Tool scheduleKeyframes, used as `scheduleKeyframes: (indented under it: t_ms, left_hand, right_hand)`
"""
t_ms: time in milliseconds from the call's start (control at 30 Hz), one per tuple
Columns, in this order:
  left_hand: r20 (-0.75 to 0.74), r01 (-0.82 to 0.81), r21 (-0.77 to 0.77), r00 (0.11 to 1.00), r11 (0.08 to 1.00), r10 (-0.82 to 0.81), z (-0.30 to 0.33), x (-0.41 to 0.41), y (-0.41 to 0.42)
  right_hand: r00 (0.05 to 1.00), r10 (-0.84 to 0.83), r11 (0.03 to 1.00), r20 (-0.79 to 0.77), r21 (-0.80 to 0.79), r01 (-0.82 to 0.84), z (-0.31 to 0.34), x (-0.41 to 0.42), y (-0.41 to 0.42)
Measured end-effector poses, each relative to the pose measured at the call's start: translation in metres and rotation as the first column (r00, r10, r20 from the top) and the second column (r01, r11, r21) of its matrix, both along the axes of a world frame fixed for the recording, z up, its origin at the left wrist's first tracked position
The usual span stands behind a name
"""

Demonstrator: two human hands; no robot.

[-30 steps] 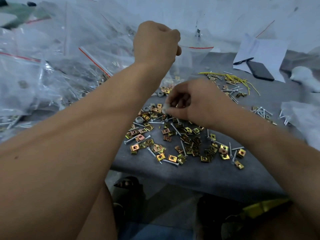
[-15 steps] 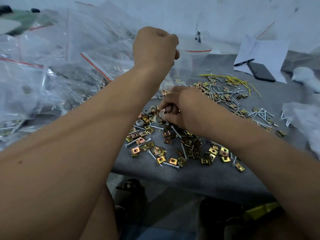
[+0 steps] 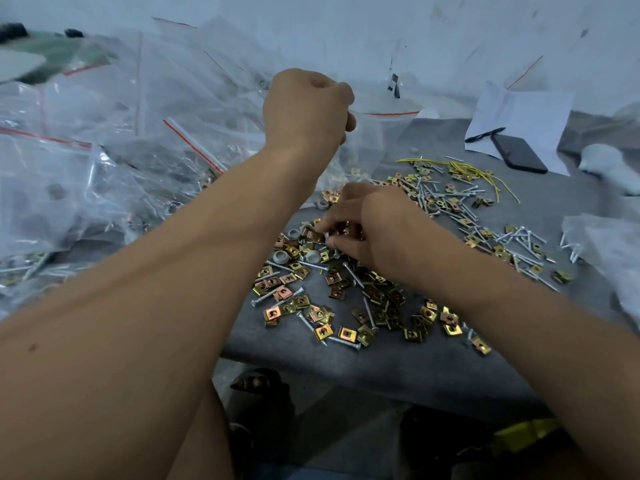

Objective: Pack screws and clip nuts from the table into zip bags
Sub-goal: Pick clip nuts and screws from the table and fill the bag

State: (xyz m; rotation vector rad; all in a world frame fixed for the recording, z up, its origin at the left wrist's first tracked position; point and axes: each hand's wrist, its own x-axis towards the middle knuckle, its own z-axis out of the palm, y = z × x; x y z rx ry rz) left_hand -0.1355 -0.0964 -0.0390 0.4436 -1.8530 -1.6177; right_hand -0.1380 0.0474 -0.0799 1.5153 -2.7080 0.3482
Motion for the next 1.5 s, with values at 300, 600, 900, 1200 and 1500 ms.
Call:
scheduleKeyframes:
  t_ms: [300,600,900,1200,1500]
  left_hand:
    - [0.005,0.011,-0.015,1.000,1.000,-0.011,0.000,0.002,-0.001]
    - [0.026,-0.005,-0.052,1.000,0.999,0.006,0.001,-0.001,-0.002]
    - [0.014,0.014,-0.045,1.000,0.999,-0.013,-0.001,0.002,-0.004]
    - [0.041,0.163,-0.316,0.987,0.935,-0.158,-0.005,-0.001,-0.003]
    - [0.049,0.291,-0.476,0.951,0.830,-0.305,-0.001,0.000,0.016]
  right_hand:
    - [0.986,-0.095,0.993,0.137,-0.054,0.104,-0.001,-0.004,0.000]
    - [0.977,0.158,0.978,0.144,-0.158,-0.135,-0.002,0.006,0.002]
    - [0.967,0.206,0.979,-0.148,0.031,-0.204,-0.006,0.018,-0.005]
    - [0.992,-0.124,0.625,0.035,-0.773,0.106,0.030,-0.011,0.028]
    - [0.944,-0.315,0.625,0.097,-0.727,0.283,0.029,-0.025,0.043]
